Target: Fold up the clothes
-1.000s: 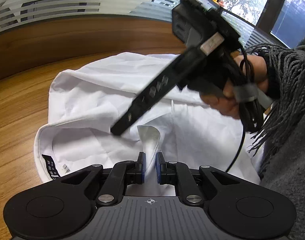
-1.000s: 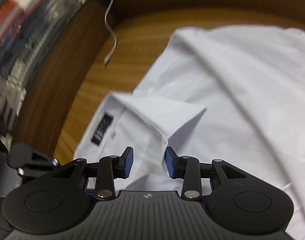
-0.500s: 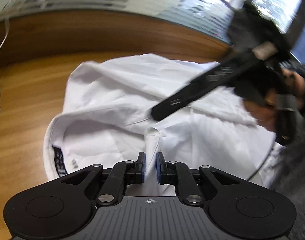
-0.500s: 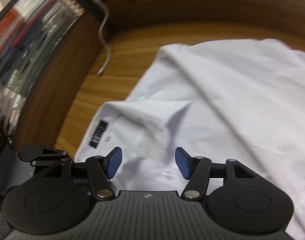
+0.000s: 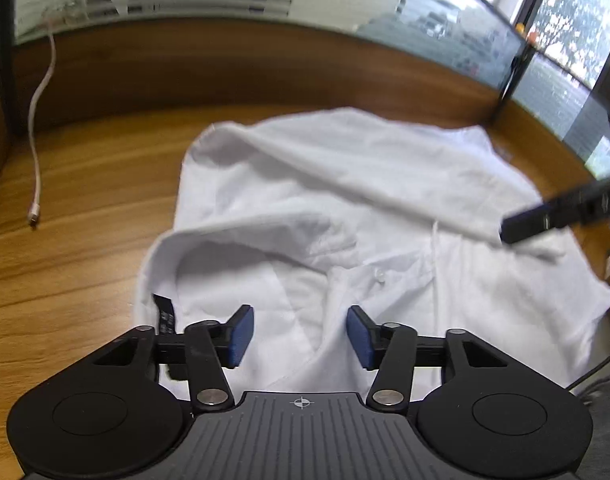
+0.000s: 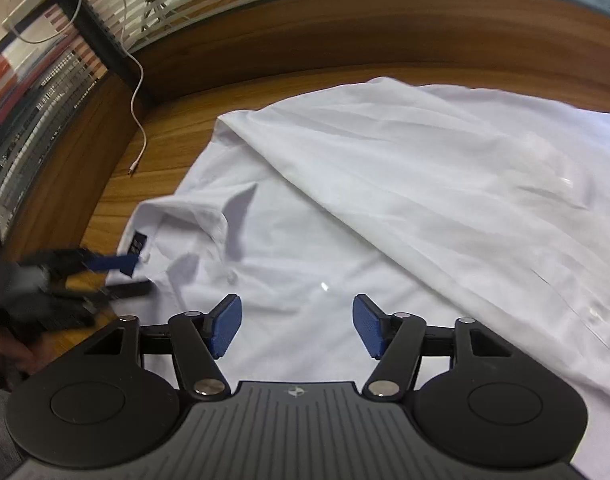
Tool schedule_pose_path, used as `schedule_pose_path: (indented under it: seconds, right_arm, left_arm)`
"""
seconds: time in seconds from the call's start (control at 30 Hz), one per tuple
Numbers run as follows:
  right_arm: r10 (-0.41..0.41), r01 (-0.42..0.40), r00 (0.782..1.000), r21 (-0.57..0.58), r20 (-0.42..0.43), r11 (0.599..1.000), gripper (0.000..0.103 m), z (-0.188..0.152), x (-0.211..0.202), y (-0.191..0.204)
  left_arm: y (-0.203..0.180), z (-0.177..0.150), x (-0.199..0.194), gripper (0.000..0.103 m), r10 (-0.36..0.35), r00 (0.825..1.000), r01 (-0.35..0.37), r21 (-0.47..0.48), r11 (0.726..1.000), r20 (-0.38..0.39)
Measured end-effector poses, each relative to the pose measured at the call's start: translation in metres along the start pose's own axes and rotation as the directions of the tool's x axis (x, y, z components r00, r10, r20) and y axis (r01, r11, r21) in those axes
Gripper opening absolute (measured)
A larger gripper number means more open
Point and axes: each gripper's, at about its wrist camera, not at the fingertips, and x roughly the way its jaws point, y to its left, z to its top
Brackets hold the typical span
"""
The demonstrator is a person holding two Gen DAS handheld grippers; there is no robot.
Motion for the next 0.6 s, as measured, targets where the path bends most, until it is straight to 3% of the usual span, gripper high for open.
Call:
schedule_pose_path:
  seconds: [0.23, 0.37, 0.43, 0.6]
  right_arm:
    - [-0.062, 0.061, 0.998, 0.025, 0.015, 0.998, 0.070, -0.052, -0.032, -0.013]
    - [-0.083, 0.082, 0.997, 0.055, 0.005, 0.995, 0.070, -0.077, -0.040, -0.018]
    - [-0.102, 0.102, 0.995, 0.051, 0.008, 0.994, 0.070, -0.089, -0.046, -0.019]
    - [-0.137, 0.137, 0.991, -0.028, 0.008, 0.990, 0.070, -0.114, -0.067, -0.016]
  left_arm:
    - [-0.021, -0.020, -0.033, 0.054, 0.045, 0.999, -0.044, 0.165, 0.985, -0.001]
    - [-0.031, -0.037, -0.017, 0.053, 0.181, 0.983, -0.167, 0.252, 0.953, -0.033]
    - [-0.030, -0.040, -0.012, 0.053, 0.228, 0.973, -0.214, 0.246, 0.946, -0.033]
    - [-0.038, -0.036, -0.033, 0.053, 0.175, 0.984, -0.178, 0.205, 0.963, 0.030]
